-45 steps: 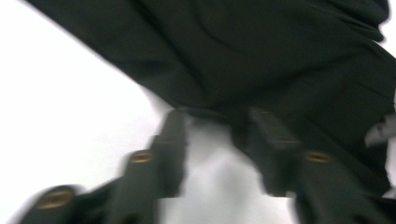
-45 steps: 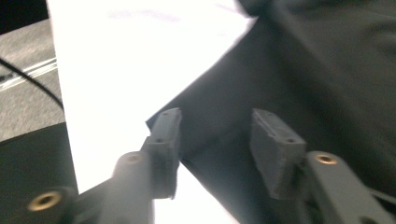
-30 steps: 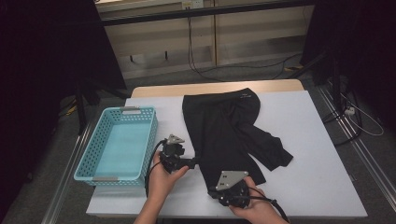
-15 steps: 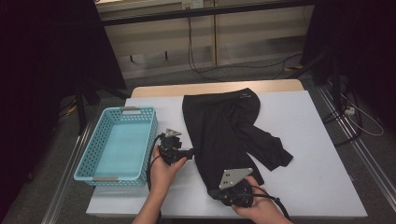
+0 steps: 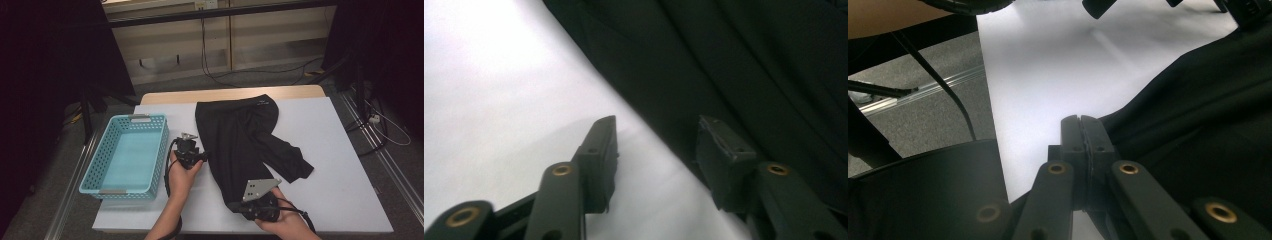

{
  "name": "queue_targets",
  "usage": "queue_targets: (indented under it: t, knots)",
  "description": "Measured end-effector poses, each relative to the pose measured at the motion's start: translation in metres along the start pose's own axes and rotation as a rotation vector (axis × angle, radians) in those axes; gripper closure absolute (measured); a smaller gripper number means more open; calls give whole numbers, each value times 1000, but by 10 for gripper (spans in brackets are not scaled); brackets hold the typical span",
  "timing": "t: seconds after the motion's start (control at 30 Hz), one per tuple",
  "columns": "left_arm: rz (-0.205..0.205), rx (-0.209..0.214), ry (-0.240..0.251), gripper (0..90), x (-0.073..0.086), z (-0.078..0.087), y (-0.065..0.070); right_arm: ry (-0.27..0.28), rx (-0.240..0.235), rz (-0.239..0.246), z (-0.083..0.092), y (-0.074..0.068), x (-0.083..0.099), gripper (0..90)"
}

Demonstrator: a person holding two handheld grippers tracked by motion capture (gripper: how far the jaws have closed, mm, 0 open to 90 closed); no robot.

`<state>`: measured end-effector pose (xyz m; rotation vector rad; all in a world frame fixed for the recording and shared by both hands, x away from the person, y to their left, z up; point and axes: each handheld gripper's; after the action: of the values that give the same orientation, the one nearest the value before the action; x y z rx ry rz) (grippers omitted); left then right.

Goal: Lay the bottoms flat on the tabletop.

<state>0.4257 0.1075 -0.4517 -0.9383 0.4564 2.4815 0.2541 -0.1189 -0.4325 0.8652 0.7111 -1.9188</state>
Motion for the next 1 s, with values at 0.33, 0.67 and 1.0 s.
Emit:
queue_targets:
  t: [0.33,0.67,1.0]
  knots:
    - [77,99,-50,900,-3,-4,1,-9,-5,6,-5,-3,-2,900]
    - [86,72,-83,900,-11,6,-8,-9,-4,7,-4,-3,-2,900]
    - [96,39,-107,900,-18,18,-24,-27,-8,16,-20,-11,-6,900]
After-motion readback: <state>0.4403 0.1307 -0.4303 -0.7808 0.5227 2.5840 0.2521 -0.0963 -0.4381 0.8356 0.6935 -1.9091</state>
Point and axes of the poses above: each handheld gripper's, and its own axes: z roughly backward along the jaws, x roughly out of its underside, y roughly to its right
